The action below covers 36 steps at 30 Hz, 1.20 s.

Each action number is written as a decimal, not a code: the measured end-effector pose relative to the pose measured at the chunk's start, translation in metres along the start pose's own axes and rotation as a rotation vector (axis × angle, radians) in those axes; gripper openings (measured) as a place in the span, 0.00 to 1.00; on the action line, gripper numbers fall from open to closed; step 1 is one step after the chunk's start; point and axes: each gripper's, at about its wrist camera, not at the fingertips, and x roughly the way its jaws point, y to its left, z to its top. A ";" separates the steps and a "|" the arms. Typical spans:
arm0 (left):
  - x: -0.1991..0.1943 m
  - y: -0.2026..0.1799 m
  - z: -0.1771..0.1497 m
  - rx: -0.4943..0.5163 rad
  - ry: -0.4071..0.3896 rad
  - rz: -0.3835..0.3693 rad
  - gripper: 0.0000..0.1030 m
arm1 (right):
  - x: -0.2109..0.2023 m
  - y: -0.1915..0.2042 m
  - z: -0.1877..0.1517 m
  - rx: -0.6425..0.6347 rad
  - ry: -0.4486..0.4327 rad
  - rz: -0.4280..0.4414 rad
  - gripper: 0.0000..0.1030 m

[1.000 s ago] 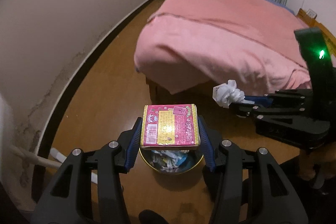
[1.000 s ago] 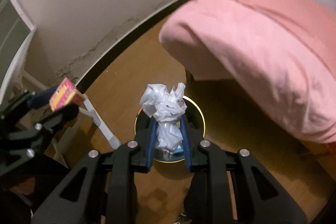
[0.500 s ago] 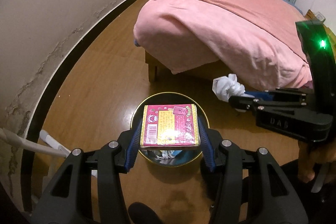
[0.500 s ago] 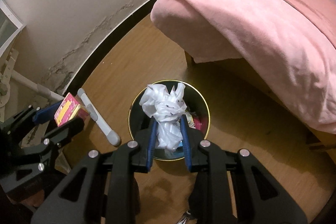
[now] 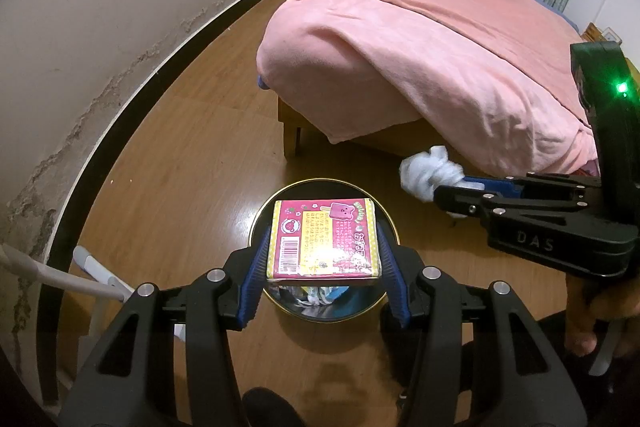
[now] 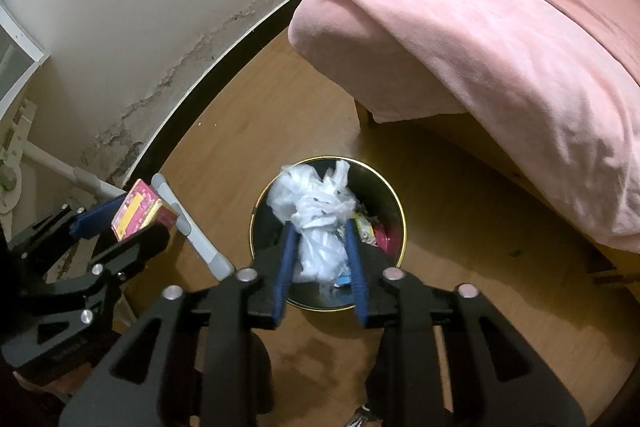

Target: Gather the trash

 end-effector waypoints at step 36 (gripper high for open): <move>-0.142 -0.004 -0.013 -0.020 -0.142 0.101 0.90 | -0.113 0.036 0.020 -0.078 -0.192 -0.025 0.84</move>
